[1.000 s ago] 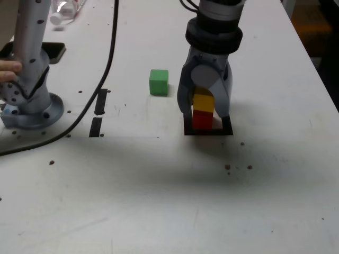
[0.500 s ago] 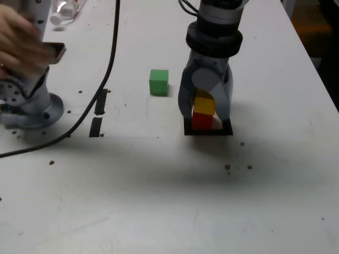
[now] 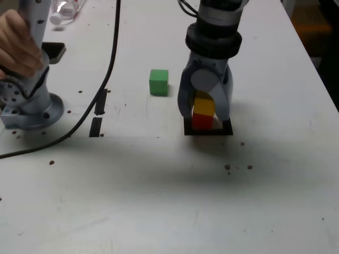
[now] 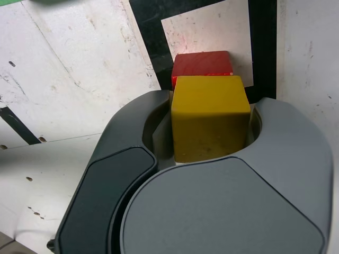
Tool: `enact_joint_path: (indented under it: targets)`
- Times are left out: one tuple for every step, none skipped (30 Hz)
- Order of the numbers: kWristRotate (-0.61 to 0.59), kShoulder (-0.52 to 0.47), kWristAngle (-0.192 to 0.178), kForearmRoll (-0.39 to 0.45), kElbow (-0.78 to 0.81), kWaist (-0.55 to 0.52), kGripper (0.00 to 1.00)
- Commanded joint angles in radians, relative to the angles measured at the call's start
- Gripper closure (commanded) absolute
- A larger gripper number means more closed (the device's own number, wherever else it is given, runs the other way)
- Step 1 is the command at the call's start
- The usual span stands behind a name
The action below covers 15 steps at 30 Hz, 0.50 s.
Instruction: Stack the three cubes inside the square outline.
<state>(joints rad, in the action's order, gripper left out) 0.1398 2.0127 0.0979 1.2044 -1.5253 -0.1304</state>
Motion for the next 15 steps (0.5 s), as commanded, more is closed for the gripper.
enact_joint_path:
  targets:
    - [0.003, -0.002, 0.001, 0.001, 0.004, 0.001, 0.39]
    - [0.004, -0.003, 0.001, 0.002, 0.004, 0.001, 0.37]
    - [0.005, -0.004, 0.001, 0.004, 0.004, 0.001, 0.37]
    - [0.006, -0.005, 0.0, 0.005, 0.005, 0.001, 0.36]
    - [0.006, -0.007, 0.0, 0.007, 0.005, 0.001, 0.35]
    - [0.007, -0.009, -0.001, 0.009, 0.005, 0.001, 0.34]
    - [0.007, -0.012, -0.002, 0.013, 0.006, 0.001, 0.34]
    - [0.007, -0.014, -0.004, 0.016, 0.006, 0.001, 0.33]
    - [0.007, -0.017, -0.005, 0.019, 0.005, 0.001, 0.33]
    - [0.007, -0.021, -0.008, 0.023, 0.005, 0.001, 0.32]
    - [0.007, -0.024, -0.01, 0.025, 0.004, 0.001, 0.32]
    - [0.007, -0.029, -0.013, 0.028, 0.003, 0.001, 0.32]
    - [0.007, -0.033, -0.016, 0.029, 0.003, 0.001, 0.31]
    - [0.007, -0.038, -0.019, 0.03, 0.002, 0.001, 0.31]
    - [0.007, -0.043, -0.021, 0.032, 0.0, 0.001, 0.31]
